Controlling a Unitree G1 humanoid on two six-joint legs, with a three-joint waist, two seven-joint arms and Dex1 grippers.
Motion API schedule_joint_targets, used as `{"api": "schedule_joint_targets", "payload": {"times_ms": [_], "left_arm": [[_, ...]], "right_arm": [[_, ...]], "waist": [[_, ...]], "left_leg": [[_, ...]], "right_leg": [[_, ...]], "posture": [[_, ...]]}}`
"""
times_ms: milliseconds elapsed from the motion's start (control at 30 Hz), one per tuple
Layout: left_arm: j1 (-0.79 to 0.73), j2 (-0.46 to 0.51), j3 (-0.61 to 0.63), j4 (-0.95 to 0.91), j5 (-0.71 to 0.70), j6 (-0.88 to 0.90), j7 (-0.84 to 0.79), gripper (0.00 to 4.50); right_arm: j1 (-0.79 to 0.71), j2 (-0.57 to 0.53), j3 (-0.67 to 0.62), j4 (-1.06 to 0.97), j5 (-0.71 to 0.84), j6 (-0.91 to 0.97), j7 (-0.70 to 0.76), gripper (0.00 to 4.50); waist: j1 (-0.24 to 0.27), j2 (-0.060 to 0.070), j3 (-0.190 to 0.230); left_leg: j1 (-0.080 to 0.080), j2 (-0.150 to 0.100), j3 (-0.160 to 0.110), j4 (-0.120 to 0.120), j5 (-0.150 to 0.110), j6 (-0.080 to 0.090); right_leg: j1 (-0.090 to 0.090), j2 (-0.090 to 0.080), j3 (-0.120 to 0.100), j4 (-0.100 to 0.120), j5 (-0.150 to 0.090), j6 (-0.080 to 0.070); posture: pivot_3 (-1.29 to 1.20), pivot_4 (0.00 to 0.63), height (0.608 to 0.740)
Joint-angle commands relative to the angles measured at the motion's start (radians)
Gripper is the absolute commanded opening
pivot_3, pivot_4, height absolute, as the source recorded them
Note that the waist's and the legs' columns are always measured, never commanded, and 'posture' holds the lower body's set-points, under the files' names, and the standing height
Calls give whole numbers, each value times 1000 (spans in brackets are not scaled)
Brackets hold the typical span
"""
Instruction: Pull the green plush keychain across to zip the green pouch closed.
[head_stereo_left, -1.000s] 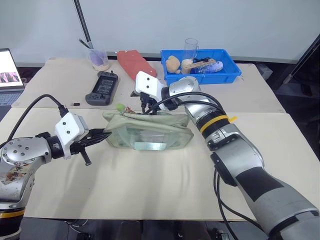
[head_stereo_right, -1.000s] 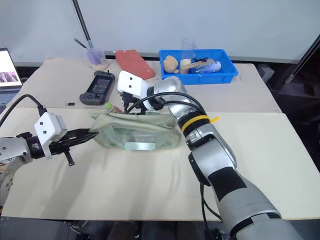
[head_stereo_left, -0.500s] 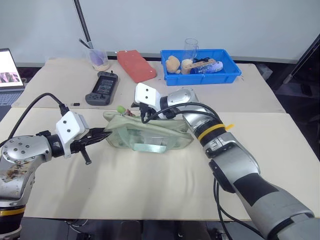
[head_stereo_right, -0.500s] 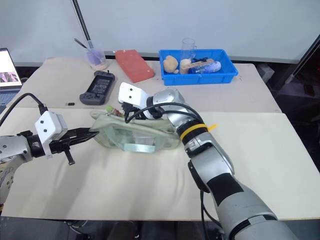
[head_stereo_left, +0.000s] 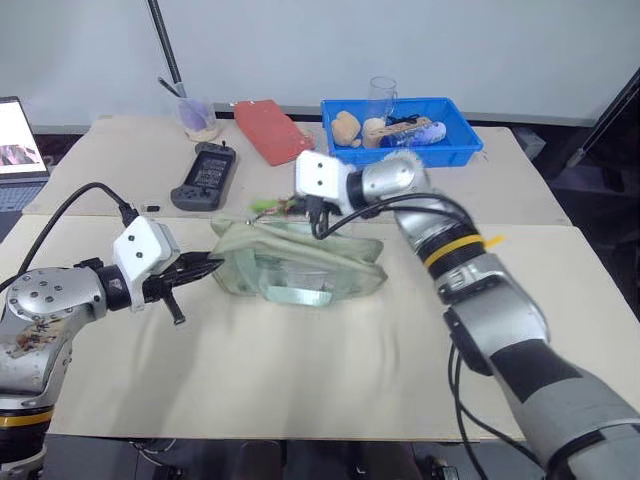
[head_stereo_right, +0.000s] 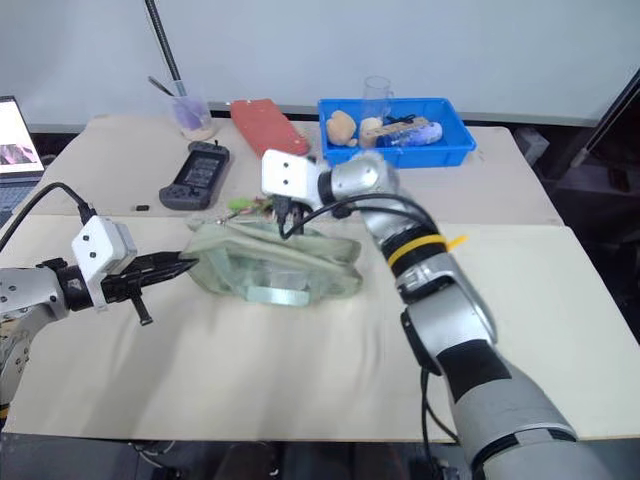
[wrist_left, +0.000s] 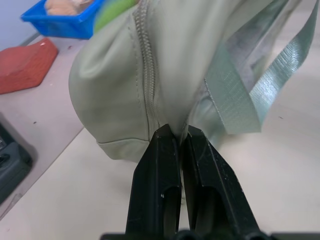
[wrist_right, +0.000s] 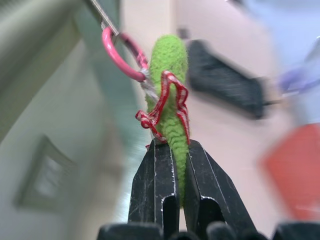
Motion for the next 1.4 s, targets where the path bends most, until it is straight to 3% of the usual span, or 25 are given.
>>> {"api": "schedule_joint_targets", "payload": {"times_ms": [33,267,700,1033,1167,1400], "left_arm": [[-37,-11,-9,-20,-19,86,56,0],[-141,-43,-26,-26,-55,269,166,0],[-155,-23,-46,1,-24,256,180,0],[-159,3,-29,57,21,176,179,0],[-136,-3,-36,57,26,148,169,0],[-122,-15,-57,72,45,107,161,0]], "right_arm": [[-41,-48,-3,-60,-26,-90,-30,19],[-6,-155,-6,-142,-61,-130,-61,19],[86,-310,-46,-246,-103,-32,-171,19],[301,-452,-135,-417,-89,163,-199,19],[431,-412,-171,-476,-53,288,-246,19],[638,-163,-184,-631,58,589,-330,19]], "waist": [[-1,0,0],[2,0,0],[2,0,0],[2,0,0],[0,-1,0],[-2,-2,-1]], "left_leg": [[0,1,0,0,0,0],[0,0,0,0,0,0],[0,0,0,0,0,0],[0,-1,1,0,0,0],[1,0,2,0,0,0],[2,0,2,1,0,0]], "right_leg": [[0,1,0,0,0,0],[0,0,1,0,0,0],[0,1,2,0,0,-1],[0,1,3,0,0,0],[0,1,4,0,0,0],[1,2,7,2,0,0]], "posture": [[0,150,740],[0,150,740],[0,150,740],[0,150,740],[0,150,740],[0,150,740]]}}
